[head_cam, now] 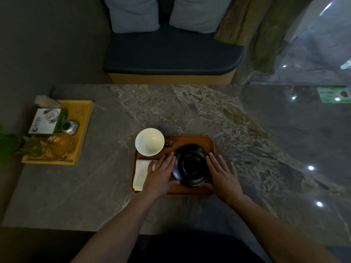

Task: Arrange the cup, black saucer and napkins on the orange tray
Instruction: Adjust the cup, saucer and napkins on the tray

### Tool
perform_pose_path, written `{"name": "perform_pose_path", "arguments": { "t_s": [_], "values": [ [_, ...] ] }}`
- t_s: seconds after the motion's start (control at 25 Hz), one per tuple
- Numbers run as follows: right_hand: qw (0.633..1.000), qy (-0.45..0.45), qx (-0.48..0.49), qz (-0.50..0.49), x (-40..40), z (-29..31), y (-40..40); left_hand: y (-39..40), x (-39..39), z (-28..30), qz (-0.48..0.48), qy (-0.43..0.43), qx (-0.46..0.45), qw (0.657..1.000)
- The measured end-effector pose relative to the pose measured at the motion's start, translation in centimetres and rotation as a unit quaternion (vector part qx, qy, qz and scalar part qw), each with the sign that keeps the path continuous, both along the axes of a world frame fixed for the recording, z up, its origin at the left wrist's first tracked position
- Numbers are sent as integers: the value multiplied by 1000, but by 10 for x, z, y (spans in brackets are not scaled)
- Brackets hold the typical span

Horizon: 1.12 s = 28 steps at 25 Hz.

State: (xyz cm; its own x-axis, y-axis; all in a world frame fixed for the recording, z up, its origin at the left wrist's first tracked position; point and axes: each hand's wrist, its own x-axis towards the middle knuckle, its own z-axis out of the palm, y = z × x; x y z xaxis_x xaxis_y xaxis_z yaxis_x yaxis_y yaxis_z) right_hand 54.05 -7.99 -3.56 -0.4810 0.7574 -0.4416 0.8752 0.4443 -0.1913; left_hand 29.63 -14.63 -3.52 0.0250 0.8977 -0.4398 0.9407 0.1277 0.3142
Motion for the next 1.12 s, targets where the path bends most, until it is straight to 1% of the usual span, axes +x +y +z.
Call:
{"name": "perform_pose_path", "arguments": {
  "t_s": [0.12, 0.44, 0.6, 0.76, 0.96, 1.12],
  "values": [
    [1000, 6, 3, 3, 1, 1, 1, -2, 1, 1, 6, 8, 7, 1000],
    [997, 23, 40, 63, -2, 14, 1, -23, -2, 12, 81, 7, 23, 996],
    [995, 35, 54, 78, -14, 21, -9, -47, -23, 17, 106, -8, 49, 993],
    [994, 47, 43, 94, -39, 27, -24, -72, -57, 18, 139, -11, 51, 989],
    [992, 66, 59, 93, -78, 32, -57, -96, -111, 14, 96, -16, 56, 994],
    [993, 91, 55, 47, -108, 32, -83, -106, -150, 7, 49, -24, 49, 997]
  ]
}}
